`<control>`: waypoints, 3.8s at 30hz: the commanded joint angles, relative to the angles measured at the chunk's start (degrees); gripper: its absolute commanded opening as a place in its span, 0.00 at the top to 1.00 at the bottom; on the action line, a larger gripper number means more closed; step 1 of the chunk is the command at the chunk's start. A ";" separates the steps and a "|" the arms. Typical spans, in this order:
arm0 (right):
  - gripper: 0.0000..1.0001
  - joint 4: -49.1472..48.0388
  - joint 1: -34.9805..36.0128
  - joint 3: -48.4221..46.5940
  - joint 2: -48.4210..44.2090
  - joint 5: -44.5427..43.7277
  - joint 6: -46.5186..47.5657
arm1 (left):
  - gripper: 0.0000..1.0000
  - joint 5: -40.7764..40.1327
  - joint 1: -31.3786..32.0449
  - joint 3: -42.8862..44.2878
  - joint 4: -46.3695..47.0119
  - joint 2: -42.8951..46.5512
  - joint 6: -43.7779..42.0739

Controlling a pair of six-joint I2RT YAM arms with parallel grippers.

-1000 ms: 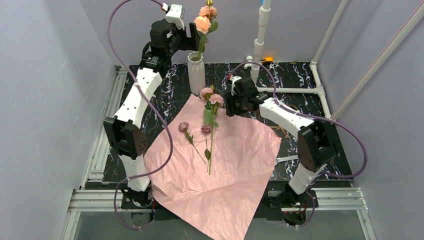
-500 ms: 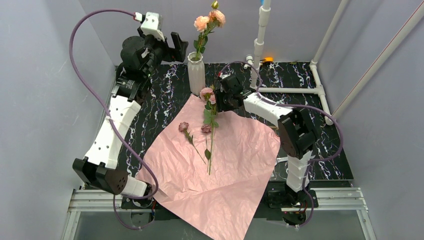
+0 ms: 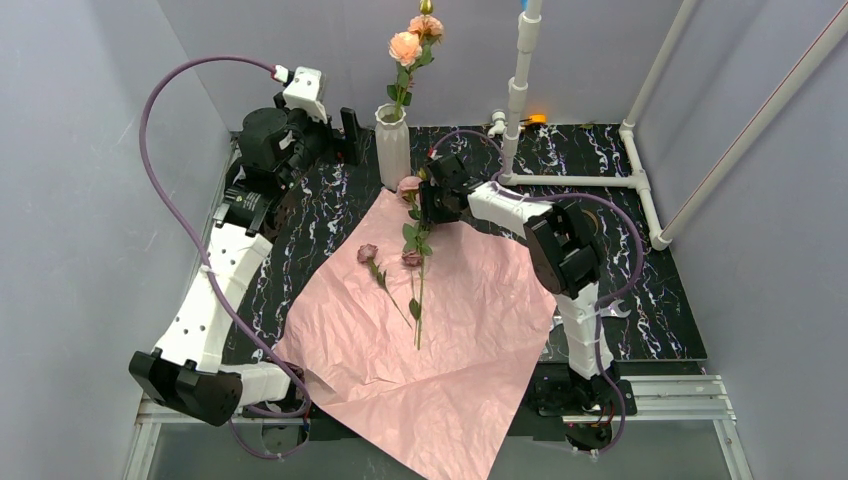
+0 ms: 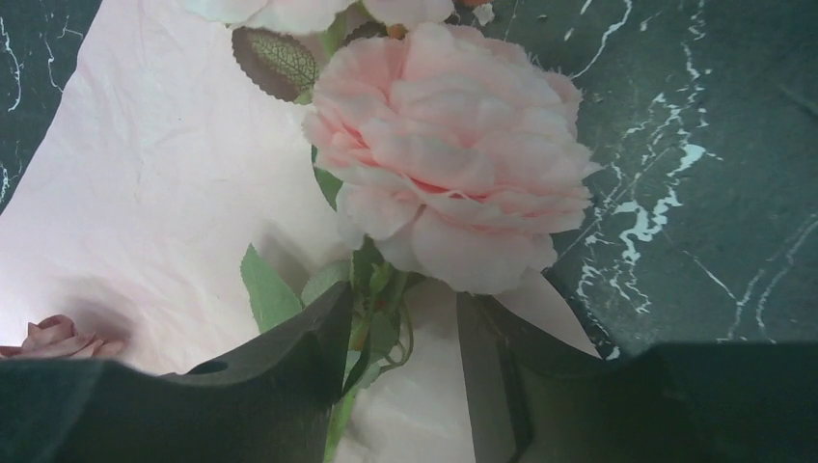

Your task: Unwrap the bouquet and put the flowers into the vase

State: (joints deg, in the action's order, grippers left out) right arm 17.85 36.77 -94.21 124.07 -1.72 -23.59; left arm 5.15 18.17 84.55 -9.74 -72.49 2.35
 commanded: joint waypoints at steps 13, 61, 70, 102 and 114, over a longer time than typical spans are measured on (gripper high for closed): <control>0.99 -1.55 -0.23 -2.17 -7.80 5.89 -9.67 | 0.12 -0.25 0.09 -1.76 -2.86 2.35 -1.07; 0.99 -47.81 2.69 -43.49 -7.66 -12.75 27.83 | 0.02 -6.27 -11.52 -6.51 -10.48 3.93 16.37; 0.99 -51.90 2.67 -42.57 -3.91 -12.27 33.41 | 0.02 -5.82 -12.55 -8.30 -10.30 5.07 17.33; 0.85 -39.64 3.13 -36.39 6.39 -3.95 32.66 | 0.02 -2.24 -12.80 -12.82 -14.21 5.86 16.12; 0.33 -37.01 3.10 -39.20 5.41 -7.71 31.19 | 0.05 4.78 -12.81 -20.40 -23.95 8.44 23.22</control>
State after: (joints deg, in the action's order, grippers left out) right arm -17.50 39.86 -130.54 133.34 -7.68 8.64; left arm 6.46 5.72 67.64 -27.51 -67.29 22.06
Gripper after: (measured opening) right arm 0.620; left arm 0.967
